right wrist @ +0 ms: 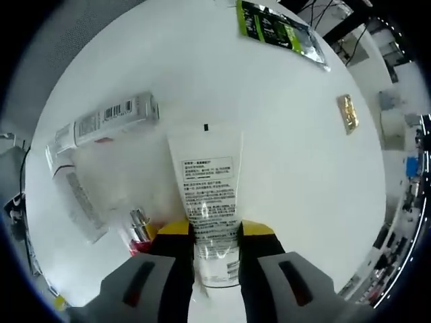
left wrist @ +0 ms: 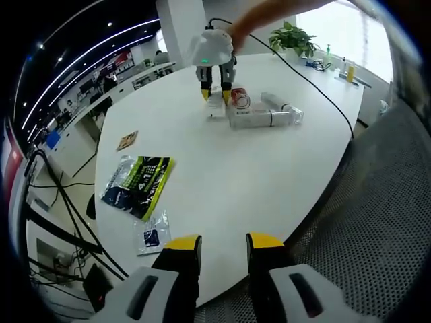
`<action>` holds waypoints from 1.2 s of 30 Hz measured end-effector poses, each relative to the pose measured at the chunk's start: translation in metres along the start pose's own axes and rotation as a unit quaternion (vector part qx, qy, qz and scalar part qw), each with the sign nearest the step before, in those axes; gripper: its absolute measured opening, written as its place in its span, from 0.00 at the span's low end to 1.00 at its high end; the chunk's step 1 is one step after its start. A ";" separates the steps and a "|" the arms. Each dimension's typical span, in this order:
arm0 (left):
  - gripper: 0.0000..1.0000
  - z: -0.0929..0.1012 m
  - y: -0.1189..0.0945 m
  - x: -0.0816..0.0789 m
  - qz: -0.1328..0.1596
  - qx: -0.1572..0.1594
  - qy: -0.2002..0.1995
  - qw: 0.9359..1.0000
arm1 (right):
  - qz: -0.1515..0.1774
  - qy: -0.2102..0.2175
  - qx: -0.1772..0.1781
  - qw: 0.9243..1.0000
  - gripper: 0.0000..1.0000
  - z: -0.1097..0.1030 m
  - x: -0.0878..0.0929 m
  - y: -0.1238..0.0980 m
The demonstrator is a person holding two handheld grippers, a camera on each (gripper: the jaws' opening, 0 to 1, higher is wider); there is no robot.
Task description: Arrange the skincare products in the storage area until every visible bottle or jar stands upright without overlapping.
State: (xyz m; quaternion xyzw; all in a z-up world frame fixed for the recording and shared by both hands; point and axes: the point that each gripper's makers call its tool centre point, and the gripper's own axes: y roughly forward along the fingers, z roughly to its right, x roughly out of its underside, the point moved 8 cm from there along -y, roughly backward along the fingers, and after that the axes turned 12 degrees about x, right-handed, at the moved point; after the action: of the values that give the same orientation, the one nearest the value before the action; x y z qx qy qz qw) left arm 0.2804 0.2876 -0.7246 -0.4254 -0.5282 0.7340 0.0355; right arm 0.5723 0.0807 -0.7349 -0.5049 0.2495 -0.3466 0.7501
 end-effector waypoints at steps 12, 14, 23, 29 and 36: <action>0.27 -0.002 -0.001 0.000 0.000 -0.004 -0.001 1.000 | 0.045 0.105 0.104 0.988 0.21 0.021 -0.008 -0.048; 0.27 -0.002 -0.001 0.000 0.000 -0.006 -0.003 1.000 | 0.062 0.134 0.122 0.982 0.21 0.022 -0.011 -0.060; 0.27 0.000 0.000 -0.001 -0.007 0.001 0.001 1.000 | 0.123 0.260 0.186 0.939 0.22 -0.008 -0.041 -0.115; 0.27 0.001 -0.002 -0.003 0.001 -0.002 0.005 1.000 | 0.179 0.353 0.203 0.896 0.22 -0.042 -0.064 -0.139; 0.27 0.002 -0.001 -0.003 0.000 0.000 0.011 1.000 | 0.291 0.498 0.181 0.797 0.22 -0.083 -0.089 -0.160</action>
State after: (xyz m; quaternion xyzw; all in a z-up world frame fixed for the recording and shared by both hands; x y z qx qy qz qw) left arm 0.2802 0.2849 -0.7215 -0.4333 -0.5280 0.7292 0.0414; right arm 0.4128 0.0612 -0.6137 -0.0211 0.6563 -0.3543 0.6658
